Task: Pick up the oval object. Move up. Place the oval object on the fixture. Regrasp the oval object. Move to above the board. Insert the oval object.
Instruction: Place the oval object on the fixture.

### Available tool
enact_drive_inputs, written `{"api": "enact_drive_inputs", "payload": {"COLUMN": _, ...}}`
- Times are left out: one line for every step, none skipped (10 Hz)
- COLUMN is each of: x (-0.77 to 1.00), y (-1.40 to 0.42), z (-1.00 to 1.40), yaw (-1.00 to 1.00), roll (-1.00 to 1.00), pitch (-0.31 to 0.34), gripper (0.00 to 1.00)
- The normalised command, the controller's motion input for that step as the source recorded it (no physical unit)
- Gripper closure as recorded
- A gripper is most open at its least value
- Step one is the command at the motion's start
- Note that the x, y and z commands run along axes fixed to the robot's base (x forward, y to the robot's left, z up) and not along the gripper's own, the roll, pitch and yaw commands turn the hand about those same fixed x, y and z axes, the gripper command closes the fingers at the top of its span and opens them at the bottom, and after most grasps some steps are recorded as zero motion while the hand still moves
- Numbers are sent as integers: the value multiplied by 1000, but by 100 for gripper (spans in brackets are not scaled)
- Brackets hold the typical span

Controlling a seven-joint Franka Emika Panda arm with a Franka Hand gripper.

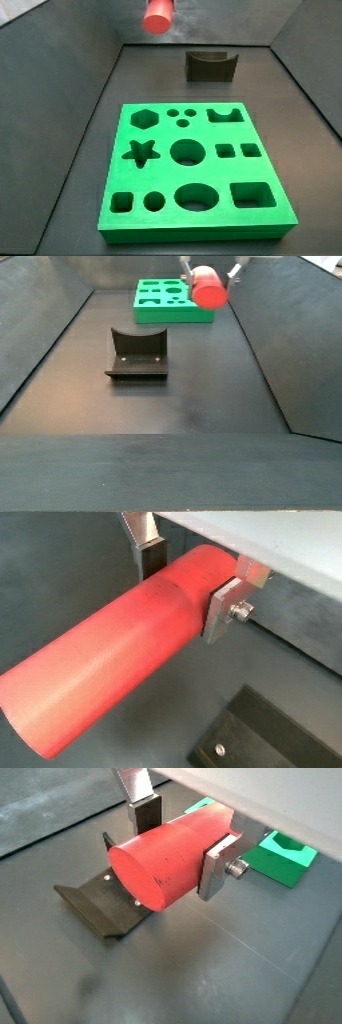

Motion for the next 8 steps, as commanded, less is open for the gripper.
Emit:
{"api": "enact_drive_inputs", "payload": {"x": 1000, "y": -48, "z": -93, "yaw": -40, "roll": 92, "pitch": 24, "gripper": 100}}
{"api": "enact_drive_inputs", "payload": {"x": 1000, "y": -43, "z": -88, "yaw": -7, "roll": 103, "pitch": 35, "gripper": 100}}
{"api": "enact_drive_inputs", "payload": {"x": 1000, "y": -35, "z": -79, "yaw": 10, "roll": 109, "pitch": 40, "gripper": 100}}
{"api": "enact_drive_inputs", "payload": {"x": 1000, "y": -28, "z": -73, "yaw": 19, "roll": 113, "pitch": 48, "gripper": 100}}
{"api": "enact_drive_inputs", "payload": {"x": 1000, "y": -26, "z": -69, "yaw": 27, "roll": 123, "pitch": 58, "gripper": 100}}
{"api": "enact_drive_inputs", "payload": {"x": 1000, "y": 234, "z": 228, "yaw": 177, "roll": -1000, "pitch": 164, "gripper": 100}}
{"api": "enact_drive_inputs", "payload": {"x": 1000, "y": 246, "z": 240, "yaw": 166, "roll": -1000, "pitch": 174, "gripper": 100}}
{"api": "enact_drive_inputs", "payload": {"x": 1000, "y": 230, "z": 217, "yaw": 122, "roll": -1000, "pitch": 192, "gripper": 100}}
